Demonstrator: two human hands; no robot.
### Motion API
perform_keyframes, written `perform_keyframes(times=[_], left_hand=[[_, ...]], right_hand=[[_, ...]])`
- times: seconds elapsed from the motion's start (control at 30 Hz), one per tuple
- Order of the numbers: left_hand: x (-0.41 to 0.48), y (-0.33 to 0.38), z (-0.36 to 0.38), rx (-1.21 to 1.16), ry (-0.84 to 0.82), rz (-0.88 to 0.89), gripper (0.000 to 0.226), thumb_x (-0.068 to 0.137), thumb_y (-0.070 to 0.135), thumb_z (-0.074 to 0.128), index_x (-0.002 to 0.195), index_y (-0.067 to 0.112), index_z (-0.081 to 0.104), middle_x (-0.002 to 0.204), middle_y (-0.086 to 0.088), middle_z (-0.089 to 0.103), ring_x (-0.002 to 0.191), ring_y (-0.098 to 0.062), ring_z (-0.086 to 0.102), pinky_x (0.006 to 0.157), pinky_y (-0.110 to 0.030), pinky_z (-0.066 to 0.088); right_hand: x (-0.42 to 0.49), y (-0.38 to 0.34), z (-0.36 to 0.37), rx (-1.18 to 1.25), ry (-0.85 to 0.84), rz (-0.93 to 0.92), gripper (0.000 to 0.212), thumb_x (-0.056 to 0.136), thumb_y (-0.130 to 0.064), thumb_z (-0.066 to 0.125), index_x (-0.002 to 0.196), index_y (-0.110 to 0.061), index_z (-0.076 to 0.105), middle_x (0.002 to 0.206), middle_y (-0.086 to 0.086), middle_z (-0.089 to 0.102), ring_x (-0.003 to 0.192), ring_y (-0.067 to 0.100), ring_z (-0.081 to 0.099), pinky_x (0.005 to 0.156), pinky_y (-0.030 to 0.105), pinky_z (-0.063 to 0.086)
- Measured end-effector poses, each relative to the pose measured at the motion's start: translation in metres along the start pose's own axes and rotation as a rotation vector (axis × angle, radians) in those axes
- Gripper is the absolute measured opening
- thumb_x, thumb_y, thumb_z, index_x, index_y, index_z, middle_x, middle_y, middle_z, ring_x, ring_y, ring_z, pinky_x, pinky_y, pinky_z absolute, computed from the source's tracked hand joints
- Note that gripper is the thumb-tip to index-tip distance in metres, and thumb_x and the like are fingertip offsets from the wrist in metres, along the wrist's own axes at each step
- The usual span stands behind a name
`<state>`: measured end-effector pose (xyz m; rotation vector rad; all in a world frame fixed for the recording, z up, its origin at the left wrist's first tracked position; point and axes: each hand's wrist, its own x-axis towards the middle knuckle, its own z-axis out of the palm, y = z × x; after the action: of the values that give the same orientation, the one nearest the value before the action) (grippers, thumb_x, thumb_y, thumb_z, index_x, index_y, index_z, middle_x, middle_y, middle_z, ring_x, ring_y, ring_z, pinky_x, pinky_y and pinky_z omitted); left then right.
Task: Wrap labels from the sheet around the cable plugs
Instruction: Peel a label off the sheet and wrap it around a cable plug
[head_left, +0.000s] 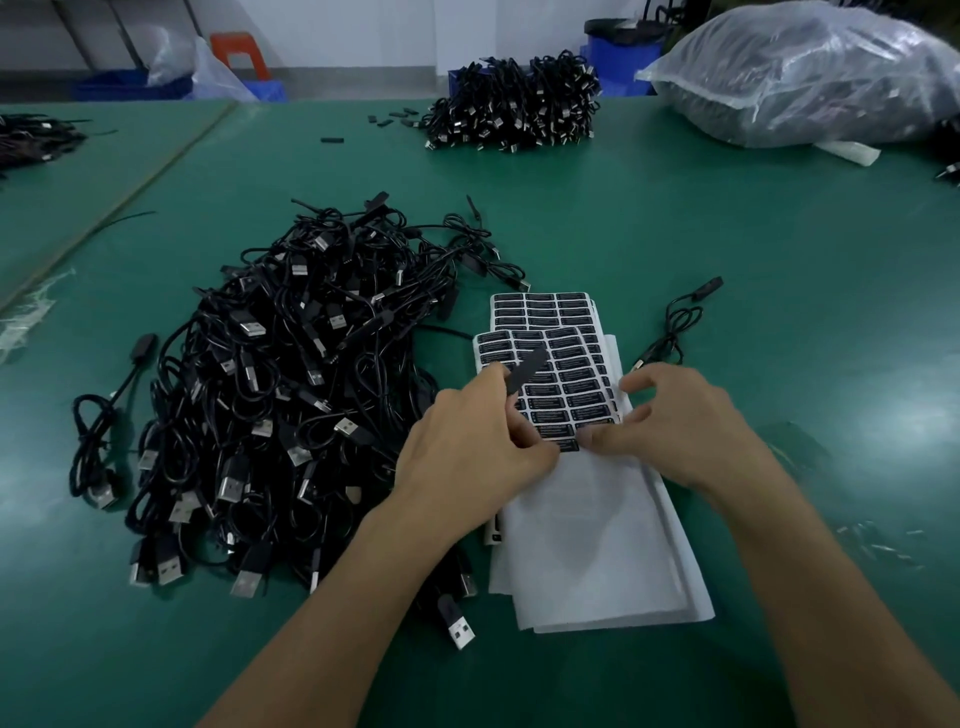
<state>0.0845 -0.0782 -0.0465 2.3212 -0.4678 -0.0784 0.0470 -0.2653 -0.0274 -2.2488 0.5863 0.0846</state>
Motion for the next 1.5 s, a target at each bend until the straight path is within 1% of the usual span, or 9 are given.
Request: perform_keyframes(times=[0.2,0.3,0.47,0.53,0.7,0.87,1.03,1.17,1.5], left_hand=[[-0.001,0.001,-0.002,-0.068,-0.085,0.05,0.04,0.067,0.044,0.081,0.084,0.031,0.047,0.084,0.019,0.068,0.071,-0.003,0.062,0.073,-0.042,0.057],[0.0,0.0,-0.002,-0.094,-0.069,0.048,0.042,0.066,0.04,0.083,0.086,0.027,0.047,0.085,0.022,0.068,0.069,-0.003,0.062,0.072,-0.043,0.057],[0.0,-0.003,-0.002,-0.135,-0.055,0.069,0.038,0.069,0.029,0.081,0.091,0.025,0.05,0.085,0.027,0.069,0.065,-0.003,0.061,0.071,-0.044,0.058],[-0.001,-0.003,-0.002,-0.154,-0.053,0.081,0.038,0.07,0.03,0.079,0.093,0.024,0.051,0.085,0.027,0.07,0.064,-0.003,0.061,0.069,-0.045,0.058],[-0.004,0.003,-0.002,-0.2,-0.024,0.082,0.047,0.065,0.048,0.073,0.096,0.024,0.046,0.083,0.028,0.07,0.063,-0.002,0.061,0.07,-0.045,0.059],[-0.005,0.003,-0.001,-0.214,0.027,0.069,0.046,0.067,0.05,0.077,0.094,0.021,0.054,0.083,0.027,0.069,0.066,-0.003,0.065,0.069,-0.043,0.059],[-0.005,0.004,-0.002,-0.186,0.04,0.082,0.045,0.066,0.057,0.075,0.087,0.026,0.051,0.081,0.024,0.07,0.068,-0.004,0.066,0.067,-0.042,0.059],[-0.004,0.004,0.0,-0.167,0.06,0.097,0.041,0.068,0.052,0.077,0.08,0.027,0.046,0.079,0.026,0.07,0.067,-0.002,0.065,0.066,-0.043,0.059],[-0.002,0.001,0.003,-0.145,0.058,0.128,0.032,0.076,0.038,0.073,0.084,0.021,0.048,0.077,0.026,0.07,0.065,-0.002,0.065,0.066,-0.041,0.059]], right_hand=[[0.002,0.002,-0.006,0.1,0.02,-0.062,0.03,0.07,-0.028,0.09,0.088,-0.019,0.068,0.073,0.003,0.071,0.07,0.023,0.069,0.057,0.029,0.047],[0.003,0.001,-0.008,0.159,0.031,-0.108,0.036,0.08,-0.037,0.081,0.067,-0.007,0.064,0.053,-0.003,0.052,0.044,0.009,0.045,0.048,0.022,0.035],[0.001,-0.004,-0.007,0.211,-0.203,-0.044,0.039,0.085,-0.032,0.074,0.07,0.002,0.061,0.054,0.007,0.046,0.048,0.015,0.038,0.041,0.017,0.029],[0.001,-0.006,-0.004,0.229,-0.236,-0.045,0.037,0.085,-0.031,0.075,0.076,0.003,0.063,0.064,0.009,0.039,0.058,0.02,0.033,0.049,0.021,0.029],[-0.001,-0.01,0.002,0.252,-0.239,-0.08,0.019,0.088,-0.027,0.071,0.081,-0.015,0.058,0.076,0.008,0.036,0.066,0.026,0.025,0.054,0.03,0.02],[0.0,-0.007,0.003,0.31,-0.258,-0.074,0.031,0.092,-0.026,0.07,0.067,-0.009,0.066,0.057,0.005,0.053,0.044,0.011,0.044,0.042,0.018,0.035],[-0.003,-0.01,0.004,0.323,-0.281,-0.057,0.034,0.093,-0.028,0.069,0.07,-0.004,0.067,0.059,0.009,0.058,0.047,0.015,0.048,0.047,0.019,0.038],[-0.006,-0.013,0.006,0.305,-0.286,-0.049,0.029,0.094,-0.029,0.07,0.082,-0.003,0.067,0.066,0.012,0.052,0.056,0.018,0.043,0.057,0.029,0.034],[-0.006,-0.014,0.008,0.335,-0.257,-0.013,0.031,0.094,-0.025,0.069,0.071,-0.006,0.064,0.054,0.005,0.056,0.044,0.013,0.047,0.046,0.021,0.038]])
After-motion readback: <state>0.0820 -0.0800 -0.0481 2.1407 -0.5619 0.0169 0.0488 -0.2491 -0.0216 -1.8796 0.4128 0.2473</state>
